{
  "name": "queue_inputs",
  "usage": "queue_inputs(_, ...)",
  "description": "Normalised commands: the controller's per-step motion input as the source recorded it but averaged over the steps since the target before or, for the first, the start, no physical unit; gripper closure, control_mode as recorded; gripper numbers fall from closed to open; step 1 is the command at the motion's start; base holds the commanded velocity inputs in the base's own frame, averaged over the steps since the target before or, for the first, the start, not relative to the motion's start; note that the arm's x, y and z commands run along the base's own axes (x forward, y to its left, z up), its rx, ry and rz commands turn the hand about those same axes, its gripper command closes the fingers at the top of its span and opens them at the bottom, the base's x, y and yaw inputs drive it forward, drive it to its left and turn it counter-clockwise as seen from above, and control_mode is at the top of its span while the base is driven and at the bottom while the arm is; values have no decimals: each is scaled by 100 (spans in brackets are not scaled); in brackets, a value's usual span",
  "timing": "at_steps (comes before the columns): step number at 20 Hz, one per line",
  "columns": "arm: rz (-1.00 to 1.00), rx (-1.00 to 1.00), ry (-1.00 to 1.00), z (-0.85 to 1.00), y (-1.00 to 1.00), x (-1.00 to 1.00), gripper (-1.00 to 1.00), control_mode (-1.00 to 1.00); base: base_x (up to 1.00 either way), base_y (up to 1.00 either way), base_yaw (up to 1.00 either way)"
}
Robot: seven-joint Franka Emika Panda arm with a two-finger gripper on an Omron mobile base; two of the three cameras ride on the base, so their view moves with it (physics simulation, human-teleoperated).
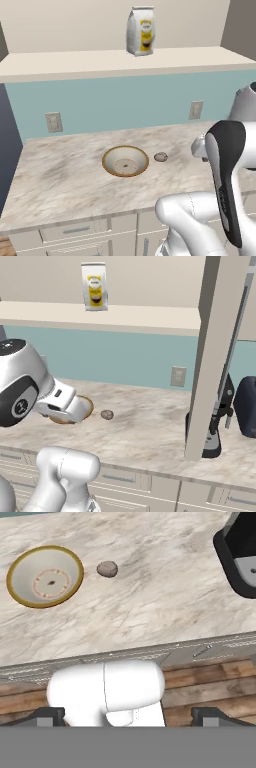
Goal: Pick the egg and butter from the fridge and place them by the bowl for mixing.
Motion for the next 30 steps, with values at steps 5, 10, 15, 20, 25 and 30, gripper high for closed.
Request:
queue_inputs(5,0,1,-9,0,0,-14,-100,-100,0,0,0)
queue_inputs(10,0,0,-4,3,2,-3,-100,-100,0,0,0)
queue_inputs(15,0,0,0,0,0,0,-100,100,-59,0,0)
queue_inputs(20,0,0,0,0,0,0,-100,100,-100,2,16)
queue_inputs(25,0,0,0,0,0,0,-100,100,-48,52,71)
queue_inputs(30,0,0,0,0,0,0,-100,100,0,17,98)
